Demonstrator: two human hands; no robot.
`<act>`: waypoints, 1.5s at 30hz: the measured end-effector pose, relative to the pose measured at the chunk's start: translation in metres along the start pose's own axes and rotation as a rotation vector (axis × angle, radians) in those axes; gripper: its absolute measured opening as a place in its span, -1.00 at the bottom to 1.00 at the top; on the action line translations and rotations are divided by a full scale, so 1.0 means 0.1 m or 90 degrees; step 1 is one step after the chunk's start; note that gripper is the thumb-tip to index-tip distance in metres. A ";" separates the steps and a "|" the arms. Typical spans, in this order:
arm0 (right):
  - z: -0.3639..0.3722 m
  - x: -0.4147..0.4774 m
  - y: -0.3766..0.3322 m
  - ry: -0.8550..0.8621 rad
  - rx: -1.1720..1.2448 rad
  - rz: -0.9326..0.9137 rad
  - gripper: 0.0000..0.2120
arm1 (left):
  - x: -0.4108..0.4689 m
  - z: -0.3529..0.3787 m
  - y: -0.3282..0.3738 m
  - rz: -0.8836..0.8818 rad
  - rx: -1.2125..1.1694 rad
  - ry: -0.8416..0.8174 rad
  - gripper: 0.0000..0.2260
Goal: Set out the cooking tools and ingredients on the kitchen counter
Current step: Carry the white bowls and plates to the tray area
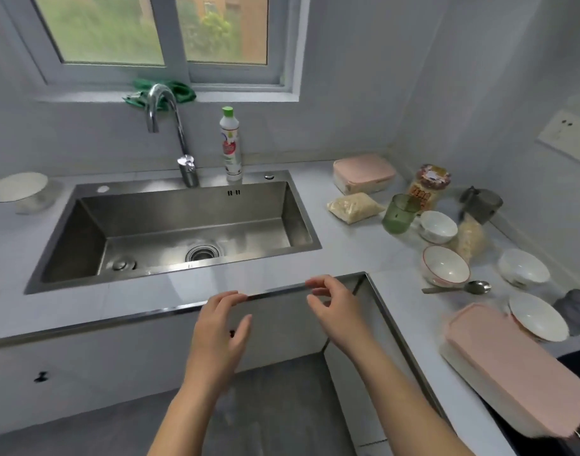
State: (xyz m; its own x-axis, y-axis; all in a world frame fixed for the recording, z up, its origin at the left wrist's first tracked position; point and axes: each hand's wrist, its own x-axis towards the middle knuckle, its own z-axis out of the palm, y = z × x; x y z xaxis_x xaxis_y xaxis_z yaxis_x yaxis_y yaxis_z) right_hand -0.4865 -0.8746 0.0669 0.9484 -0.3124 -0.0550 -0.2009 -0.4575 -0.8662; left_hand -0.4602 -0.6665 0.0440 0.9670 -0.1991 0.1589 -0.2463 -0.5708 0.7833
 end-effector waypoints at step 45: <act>5.81 2.84 -3.13 -0.106 0.288 0.306 -0.55 | 4.38 -4.19 -4.73 -0.532 -0.381 -0.040 -0.62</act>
State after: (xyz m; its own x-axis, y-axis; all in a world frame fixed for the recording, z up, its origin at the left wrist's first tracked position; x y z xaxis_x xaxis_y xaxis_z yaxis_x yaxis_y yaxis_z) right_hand -0.0119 -0.3363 0.0338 0.8120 -0.2445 -0.5300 -0.5213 0.1046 -0.8469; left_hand 0.1074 -0.1499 -0.0048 0.8055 0.0289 -0.5919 0.5925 -0.0597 0.8034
